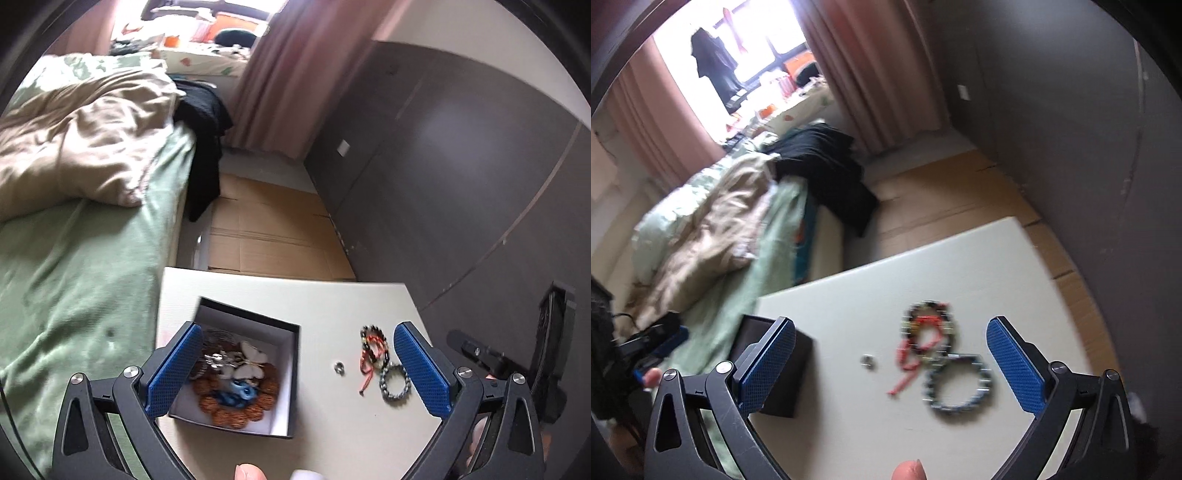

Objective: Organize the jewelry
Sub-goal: 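Move both grippers back over the silver ring and bead bracelets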

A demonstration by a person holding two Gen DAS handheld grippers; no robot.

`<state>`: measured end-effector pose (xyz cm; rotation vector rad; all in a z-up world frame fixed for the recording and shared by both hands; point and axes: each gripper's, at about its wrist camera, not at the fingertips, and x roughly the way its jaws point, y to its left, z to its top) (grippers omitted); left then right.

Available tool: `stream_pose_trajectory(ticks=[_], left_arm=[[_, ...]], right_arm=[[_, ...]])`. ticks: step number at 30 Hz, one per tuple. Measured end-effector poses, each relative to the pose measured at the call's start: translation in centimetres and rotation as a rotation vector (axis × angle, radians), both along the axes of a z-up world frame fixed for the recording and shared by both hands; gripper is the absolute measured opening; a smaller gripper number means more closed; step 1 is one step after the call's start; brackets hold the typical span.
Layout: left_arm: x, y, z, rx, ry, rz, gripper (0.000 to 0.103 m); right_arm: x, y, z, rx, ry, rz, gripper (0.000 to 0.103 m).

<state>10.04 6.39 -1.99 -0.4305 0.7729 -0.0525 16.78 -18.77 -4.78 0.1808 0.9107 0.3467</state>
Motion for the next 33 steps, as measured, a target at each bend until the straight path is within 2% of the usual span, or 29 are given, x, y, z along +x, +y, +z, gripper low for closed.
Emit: stream_pose_trajectory(ticks=[3, 7, 10, 15, 18, 20, 23, 26, 27, 28, 30, 33], left_arm=[[0.6, -1.9, -0.4, 0.011, 0.021, -0.049, 0.103], [1.2, -3.5, -0.8, 0.032, 0.025, -0.067, 0.103], [1.5, -4.5, -1.1, 0.075, 0.037, -0.061, 0.103], [2.4, -5.5, -2.5, 0.06, 0.083, -0.073, 0.103], [2.9, -6.6, -3.3, 0.086, 0.104, -0.1, 0.103], [3.2, -7.8, -3.8, 0.124, 0.108, -0.136, 0.099], [3.6, -9.4, -4.5, 0.14, 0.109, -0.186, 0.089], [4.6, -10.4, -5.8, 0.15, 0.159, -0.217, 0.068], [4.9, -10.6, -6.3, 0.143, 0.18, -0.224, 0.058], [5.3, -10.6, -7.0, 0.123, 0.205, -0.23, 0.052], [5.9, -10.6, -7.9, 0.093, 0.239, -0.227, 0.05], [6.7, -11.0, -9.1, 0.089, 0.281, -0.22, 0.038]], right_arm=[[0.0, -0.9, 0.2, -0.04, -0.001, -0.001, 0.103], [-0.2, -1.7, 0.3, -0.093, -0.011, 0.012, 0.103], [-0.2, -2.6, 0.1, -0.086, -0.005, 0.034, 0.103], [0.0, -4.1, -0.3, -0.115, -0.004, -0.003, 0.103], [0.2, -4.4, -0.5, -0.136, -0.011, 0.007, 0.103], [0.4, -4.6, -0.5, -0.151, -0.015, 0.004, 0.103], [0.9, -5.3, -0.8, -0.118, 0.004, 0.013, 0.103], [1.7, -5.8, -1.5, -0.091, 0.038, 0.012, 0.103], [2.0, -5.8, -1.8, -0.079, 0.052, 0.018, 0.103], [2.2, -6.0, -2.0, -0.065, 0.066, 0.02, 0.103], [2.6, -6.0, -2.3, -0.049, 0.084, 0.02, 0.103], [3.0, -6.2, -2.6, -0.04, 0.099, 0.024, 0.103]])
